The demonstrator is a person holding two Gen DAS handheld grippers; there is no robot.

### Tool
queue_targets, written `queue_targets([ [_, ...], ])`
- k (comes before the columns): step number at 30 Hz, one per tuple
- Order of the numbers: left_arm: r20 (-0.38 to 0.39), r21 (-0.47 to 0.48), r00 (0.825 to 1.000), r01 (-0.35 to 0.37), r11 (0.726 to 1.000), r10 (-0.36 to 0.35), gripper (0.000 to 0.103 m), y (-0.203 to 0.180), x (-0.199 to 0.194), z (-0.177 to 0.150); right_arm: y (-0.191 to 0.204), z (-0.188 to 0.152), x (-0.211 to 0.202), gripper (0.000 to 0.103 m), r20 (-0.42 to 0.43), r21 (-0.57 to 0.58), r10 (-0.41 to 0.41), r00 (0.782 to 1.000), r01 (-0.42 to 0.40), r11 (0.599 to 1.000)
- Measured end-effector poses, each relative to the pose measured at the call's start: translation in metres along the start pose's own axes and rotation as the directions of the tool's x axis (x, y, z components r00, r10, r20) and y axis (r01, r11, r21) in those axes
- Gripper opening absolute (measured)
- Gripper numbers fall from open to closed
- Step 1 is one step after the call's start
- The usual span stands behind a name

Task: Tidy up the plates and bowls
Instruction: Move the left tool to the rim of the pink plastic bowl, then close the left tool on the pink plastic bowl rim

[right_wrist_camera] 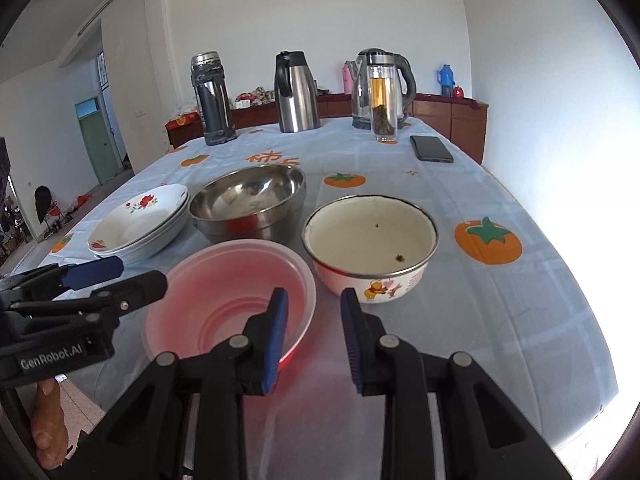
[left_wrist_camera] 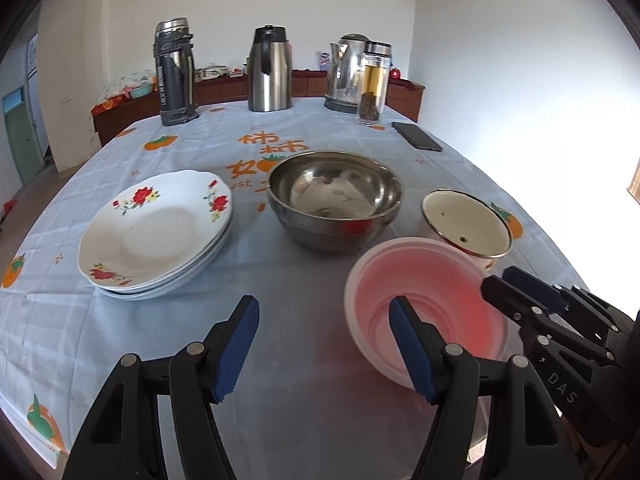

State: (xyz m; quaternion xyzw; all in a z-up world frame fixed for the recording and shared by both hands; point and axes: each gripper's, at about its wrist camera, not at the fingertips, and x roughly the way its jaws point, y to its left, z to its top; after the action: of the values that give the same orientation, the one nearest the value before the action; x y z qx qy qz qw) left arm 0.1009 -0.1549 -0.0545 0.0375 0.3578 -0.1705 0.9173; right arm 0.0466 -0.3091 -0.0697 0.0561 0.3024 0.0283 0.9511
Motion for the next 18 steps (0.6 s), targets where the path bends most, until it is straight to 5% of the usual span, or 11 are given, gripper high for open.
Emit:
queue_targets([
  [7,-0.011,0.002,1.000,0.015,1.000,-0.015,0.069,-0.002,0.005,0.000,0.001,-0.001,0.006,0.024,-0.010,-0.001,0.014,1.000,-0.014,1.000],
  [18,-0.069,0.026,0.997,0.045,0.999,-0.043,0.023,-0.009,0.020,-0.003,0.003,-0.002,0.012,0.012,-0.026,-0.022,0.018,1.000,-0.019,1.000],
])
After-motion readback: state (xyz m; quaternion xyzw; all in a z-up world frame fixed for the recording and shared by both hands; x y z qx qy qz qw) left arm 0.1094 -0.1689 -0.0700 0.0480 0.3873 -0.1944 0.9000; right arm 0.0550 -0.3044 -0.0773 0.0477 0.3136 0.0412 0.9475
